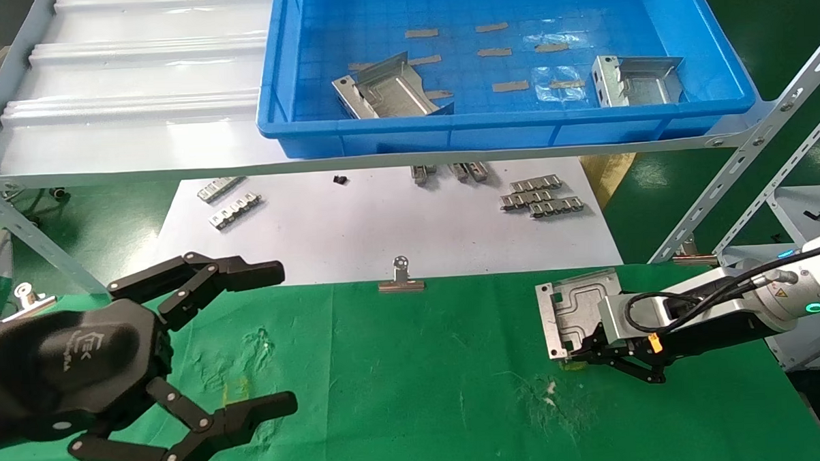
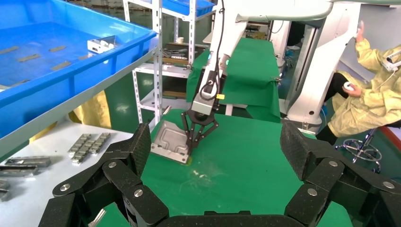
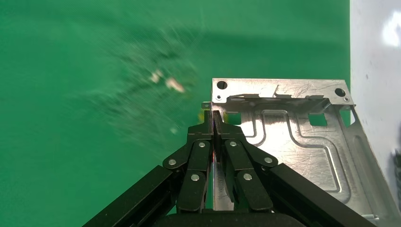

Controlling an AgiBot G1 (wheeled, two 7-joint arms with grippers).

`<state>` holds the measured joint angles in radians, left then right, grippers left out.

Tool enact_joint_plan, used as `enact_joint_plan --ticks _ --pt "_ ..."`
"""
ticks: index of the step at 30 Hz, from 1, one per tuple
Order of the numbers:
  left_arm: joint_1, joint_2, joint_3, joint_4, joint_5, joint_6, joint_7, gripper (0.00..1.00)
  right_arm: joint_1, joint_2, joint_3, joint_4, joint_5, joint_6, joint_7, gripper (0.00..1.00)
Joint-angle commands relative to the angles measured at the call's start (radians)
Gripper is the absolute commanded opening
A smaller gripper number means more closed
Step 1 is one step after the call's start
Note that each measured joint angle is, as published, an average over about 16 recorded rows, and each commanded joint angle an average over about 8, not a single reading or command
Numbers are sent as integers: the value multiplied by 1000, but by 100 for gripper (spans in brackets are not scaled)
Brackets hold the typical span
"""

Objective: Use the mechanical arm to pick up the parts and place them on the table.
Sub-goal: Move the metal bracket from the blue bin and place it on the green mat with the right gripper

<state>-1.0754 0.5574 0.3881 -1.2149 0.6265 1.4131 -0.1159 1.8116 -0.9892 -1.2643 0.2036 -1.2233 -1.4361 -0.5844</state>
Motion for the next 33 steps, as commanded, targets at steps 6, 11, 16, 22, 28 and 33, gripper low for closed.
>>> enact_joint_plan --ticks 6,11,16,22,28,33 --pt "0 0 0 0 0 0 0 100 -3 -33 1 -74 0 7 -38 0" --pt "0 0 0 0 0 0 0 100 6 -29 5 -99 8 -54 -50 0" --pt "0 0 0 0 0 0 0 100 0 -31 2 -121 6 -96 -56 0" --pt "0 0 0 0 0 0 0 100 -14 -47 -6 -143 -5 -90 -67 1" --pt "0 0 0 0 0 0 0 100 -22 -63 -11 -160 -12 -55 -83 66" --pt "0 0 0 0 0 0 0 100 -25 -74 -17 -170 -21 -32 -93 100"
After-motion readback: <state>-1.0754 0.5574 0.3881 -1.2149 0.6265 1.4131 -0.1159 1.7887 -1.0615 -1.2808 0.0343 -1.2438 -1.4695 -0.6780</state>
